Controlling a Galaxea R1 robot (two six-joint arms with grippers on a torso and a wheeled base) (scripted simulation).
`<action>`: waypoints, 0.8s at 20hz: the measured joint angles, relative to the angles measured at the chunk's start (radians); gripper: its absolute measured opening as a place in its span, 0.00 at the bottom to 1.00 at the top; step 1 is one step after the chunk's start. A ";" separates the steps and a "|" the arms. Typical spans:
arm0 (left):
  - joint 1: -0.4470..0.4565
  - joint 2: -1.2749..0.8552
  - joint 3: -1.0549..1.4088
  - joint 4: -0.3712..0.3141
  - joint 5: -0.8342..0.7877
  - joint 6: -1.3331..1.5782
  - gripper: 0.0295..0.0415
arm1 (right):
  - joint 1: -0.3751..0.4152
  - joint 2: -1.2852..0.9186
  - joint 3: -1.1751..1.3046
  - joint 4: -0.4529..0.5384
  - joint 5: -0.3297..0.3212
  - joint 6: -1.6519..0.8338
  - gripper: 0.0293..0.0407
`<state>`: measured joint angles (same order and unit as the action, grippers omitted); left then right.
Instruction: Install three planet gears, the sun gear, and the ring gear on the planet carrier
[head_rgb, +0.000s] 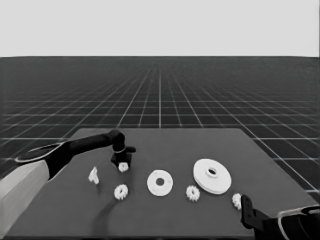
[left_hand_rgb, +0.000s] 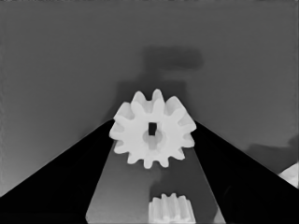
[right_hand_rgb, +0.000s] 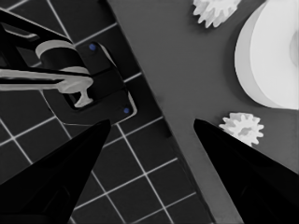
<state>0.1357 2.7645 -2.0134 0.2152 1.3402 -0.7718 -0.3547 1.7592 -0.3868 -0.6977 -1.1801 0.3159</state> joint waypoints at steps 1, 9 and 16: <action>0.000 0.000 0.000 0.000 0.000 0.000 0.14 | 0.000 0.000 0.000 0.000 0.000 0.000 0.81; -0.165 -0.071 0.172 -0.106 0.129 -0.079 0.14 | 0.000 0.000 0.000 0.000 0.000 0.000 0.81; -0.157 0.231 0.213 -0.072 0.170 -0.417 0.14 | 0.000 0.000 0.000 0.000 0.000 0.000 0.81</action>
<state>-0.0217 2.9956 -1.8009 0.1428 1.5101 -1.1890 -0.3547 1.7592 -0.3868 -0.6977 -1.1801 0.3159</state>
